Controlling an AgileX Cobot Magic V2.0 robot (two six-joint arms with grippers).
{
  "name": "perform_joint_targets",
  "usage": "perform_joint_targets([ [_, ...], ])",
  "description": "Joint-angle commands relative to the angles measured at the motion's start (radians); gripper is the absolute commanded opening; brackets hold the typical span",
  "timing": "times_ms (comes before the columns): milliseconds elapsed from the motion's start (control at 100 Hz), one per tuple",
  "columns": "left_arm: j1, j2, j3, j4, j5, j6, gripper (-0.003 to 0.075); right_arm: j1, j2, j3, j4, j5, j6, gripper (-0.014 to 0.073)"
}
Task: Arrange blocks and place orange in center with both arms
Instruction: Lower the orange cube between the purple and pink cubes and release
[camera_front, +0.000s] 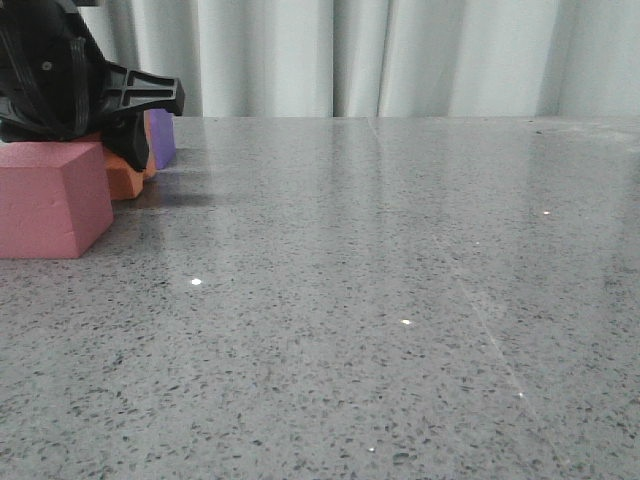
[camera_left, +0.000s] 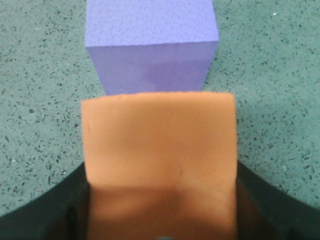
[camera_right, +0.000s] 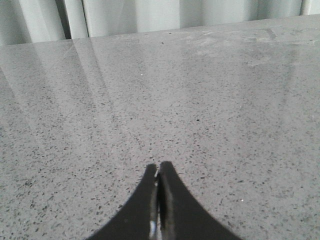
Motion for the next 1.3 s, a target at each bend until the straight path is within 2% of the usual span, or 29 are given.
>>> perform_joint_targets([
  [0, 0.003, -0.036, -0.026, 0.027, -0.013, -0.007, 0.0030, -0.006, -0.019, -0.015, -0.001, -0.080, -0.008, -0.0120],
  [90, 0.003, -0.036, -0.026, 0.035, -0.013, -0.007, 0.0052, -0.006, -0.019, -0.015, -0.001, -0.080, -0.008, -0.0120],
  [160, 0.001, -0.036, -0.026, 0.037, -0.017, -0.007, 0.0125, -0.006, -0.019, -0.015, -0.001, -0.080, -0.008, -0.0120],
  [250, 0.001, -0.036, -0.026, 0.037, -0.035, -0.007, 0.0304, -0.006, -0.019, -0.015, -0.001, -0.080, -0.008, -0.0120],
  [350, 0.001, -0.041, -0.026, 0.030, -0.037, -0.007, 0.0542, -0.006, -0.019, -0.015, -0.001, -0.080, -0.008, -0.0120],
  [400, 0.001, -0.041, -0.026, 0.025, -0.037, -0.007, 0.0620, -0.006, -0.019, -0.015, -0.001, -0.080, -0.008, -0.0120],
  [450, 0.001, -0.045, -0.026, 0.025, -0.037, -0.007, 0.0662, -0.006, -0.019, -0.015, -0.001, -0.080, -0.008, -0.0120],
  [780, 0.001, -0.157, -0.026, 0.019, -0.014, 0.022, 0.0659, -0.006, -0.019, -0.015, -0.001, -0.080, -0.008, -0.0120],
  [1130, -0.017, -0.496, -0.020, 0.026, 0.105, 0.135, 0.0658, -0.006, -0.019, -0.015, -0.001, -0.080, -0.008, -0.0120],
  [1291, -0.017, -0.670, 0.072, 0.037, 0.115, 0.151, 0.0657, -0.006, -0.019, -0.015, -0.001, -0.080, -0.008, -0.0120],
])
